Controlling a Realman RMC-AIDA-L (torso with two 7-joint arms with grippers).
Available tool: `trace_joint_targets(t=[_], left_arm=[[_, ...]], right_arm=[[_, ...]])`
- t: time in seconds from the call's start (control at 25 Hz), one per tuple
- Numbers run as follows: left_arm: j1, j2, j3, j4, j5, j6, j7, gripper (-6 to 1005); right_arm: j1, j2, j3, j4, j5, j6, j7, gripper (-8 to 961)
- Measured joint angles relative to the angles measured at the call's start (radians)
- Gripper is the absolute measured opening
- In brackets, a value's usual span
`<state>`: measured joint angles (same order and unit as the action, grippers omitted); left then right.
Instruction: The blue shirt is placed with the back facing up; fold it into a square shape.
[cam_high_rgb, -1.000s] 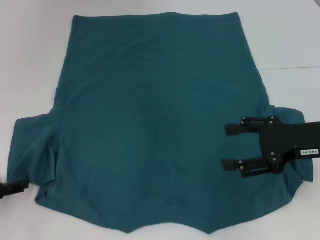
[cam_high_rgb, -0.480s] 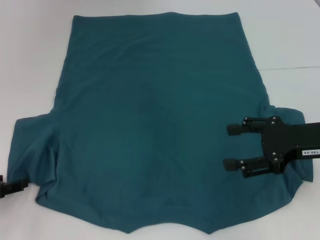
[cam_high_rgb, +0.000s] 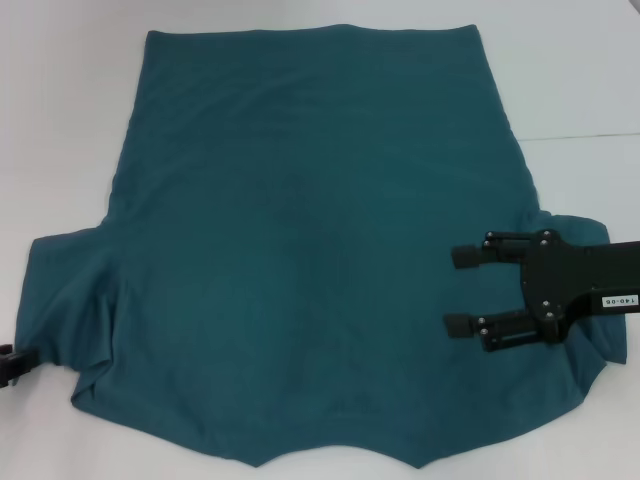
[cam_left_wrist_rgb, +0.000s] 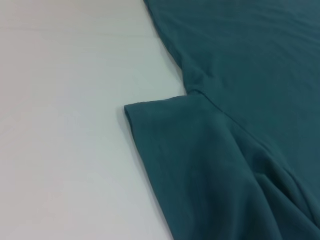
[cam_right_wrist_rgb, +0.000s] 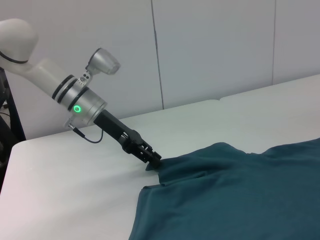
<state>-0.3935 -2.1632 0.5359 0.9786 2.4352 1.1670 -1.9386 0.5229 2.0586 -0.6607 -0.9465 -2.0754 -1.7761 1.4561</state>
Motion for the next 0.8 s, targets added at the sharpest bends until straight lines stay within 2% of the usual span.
trace_joint_targets(t=[0.2,0.44,0.8], left_arm=[[0.006,-0.002,0.052,0.0,0.001,-0.018,-0.02,321],[0.005,-0.002,0.068,0.005,0.001,-0.02,-0.034,111],[-0.008,-0.003,0.068,0.018,-0.007,0.009,-0.063,73]], right_arm=[[0.0,0.0,0.0,-0.001,0.003,0.0,0.003,923],[0.0,0.0,-0.001,-0.004,0.006,0.002,0.004,923],[0.0,0.002,0.011,-0.012,0.006,0.012,0.008,923]])
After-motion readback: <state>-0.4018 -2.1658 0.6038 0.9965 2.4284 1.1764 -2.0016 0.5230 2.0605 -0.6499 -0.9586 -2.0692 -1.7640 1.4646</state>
